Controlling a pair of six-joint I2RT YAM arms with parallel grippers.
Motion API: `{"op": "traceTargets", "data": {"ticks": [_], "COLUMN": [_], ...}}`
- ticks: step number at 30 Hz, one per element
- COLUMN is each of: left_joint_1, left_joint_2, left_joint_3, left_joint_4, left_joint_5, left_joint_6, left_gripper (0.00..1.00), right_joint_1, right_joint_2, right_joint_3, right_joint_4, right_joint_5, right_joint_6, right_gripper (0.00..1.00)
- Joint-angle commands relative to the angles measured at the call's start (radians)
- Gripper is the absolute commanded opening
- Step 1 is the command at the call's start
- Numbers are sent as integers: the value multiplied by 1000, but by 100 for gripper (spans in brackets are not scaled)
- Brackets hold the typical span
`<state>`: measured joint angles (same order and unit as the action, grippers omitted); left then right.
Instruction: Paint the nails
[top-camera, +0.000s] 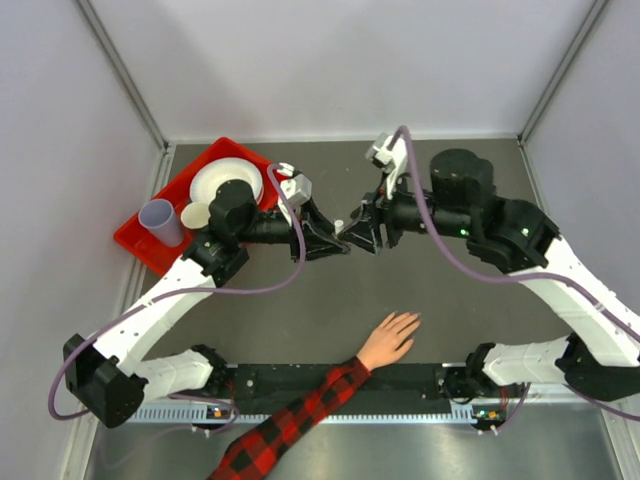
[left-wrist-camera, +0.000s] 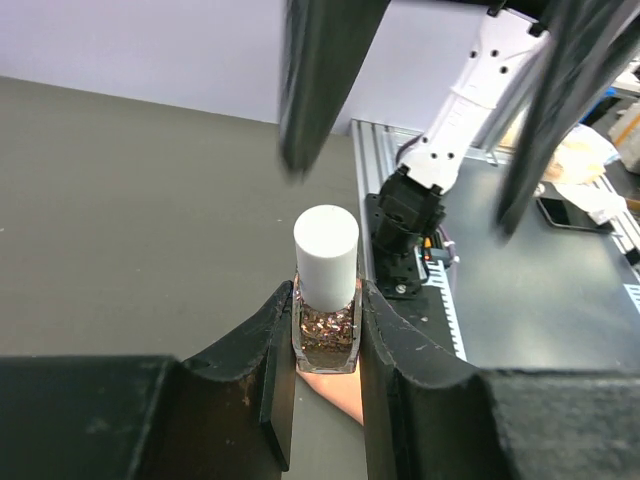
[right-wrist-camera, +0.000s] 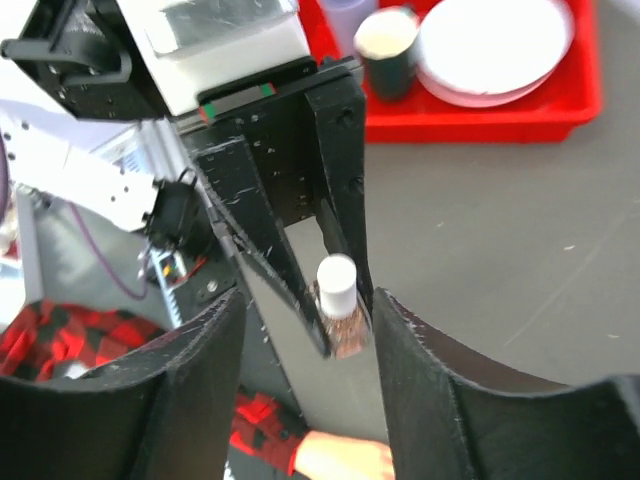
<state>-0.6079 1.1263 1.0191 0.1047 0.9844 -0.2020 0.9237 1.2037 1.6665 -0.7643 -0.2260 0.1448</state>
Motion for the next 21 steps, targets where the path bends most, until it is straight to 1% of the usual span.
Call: {"op": "traceTargets", "data": {"ticks": [1,3,5,6,8,9,10,14,15,18,20,21], "left_joint_1": [-7,-9,-13,-13,-15,-16,-15,-15,-16,-15,-15,-15], "left_joint_2": [9,13,15,18,20,15,15,4,3,6,4,6], "left_joint_3": [9,12,13,13,13,13,13,19,24,33,32,33], "left_joint_4": [75,76,84,84,84,82,81,53,35,12,12,12], "left_joint_5": [86,106,132,138,140,137,132,74,48,37,39,36], "left_joint_6": [-13,-19,-27,-31,-33,-33,-30,-8,-1,15,13,13], "left_gripper": [0,0,0,0,0,0,0,0,0,0,0,0], "right_joint_1": [-32,-46,-86,-98,-124,-128,-134,-134,-134,-134,-134,-134], "right_joint_2": [51,59,68,69,77,80,86,105,109,108,109,111], "right_joint_3": [49,44,41,38,36,38,44,44,44,38,38,39], "right_joint_4": [-35,-23,-12,6,16,14,8,-13,-16,-16,-12,-12], "right_joint_5": [-163,-193,-257,-312,-343,-358,-366,-388,-389,-388,-385,-380], "right_joint_6": [-14,-22,-24,-24,-22,-24,-28,-44,-47,-56,-54,-54], "right_gripper": [51,49,44,38,29,21,19,20,25,38,38,36]}}
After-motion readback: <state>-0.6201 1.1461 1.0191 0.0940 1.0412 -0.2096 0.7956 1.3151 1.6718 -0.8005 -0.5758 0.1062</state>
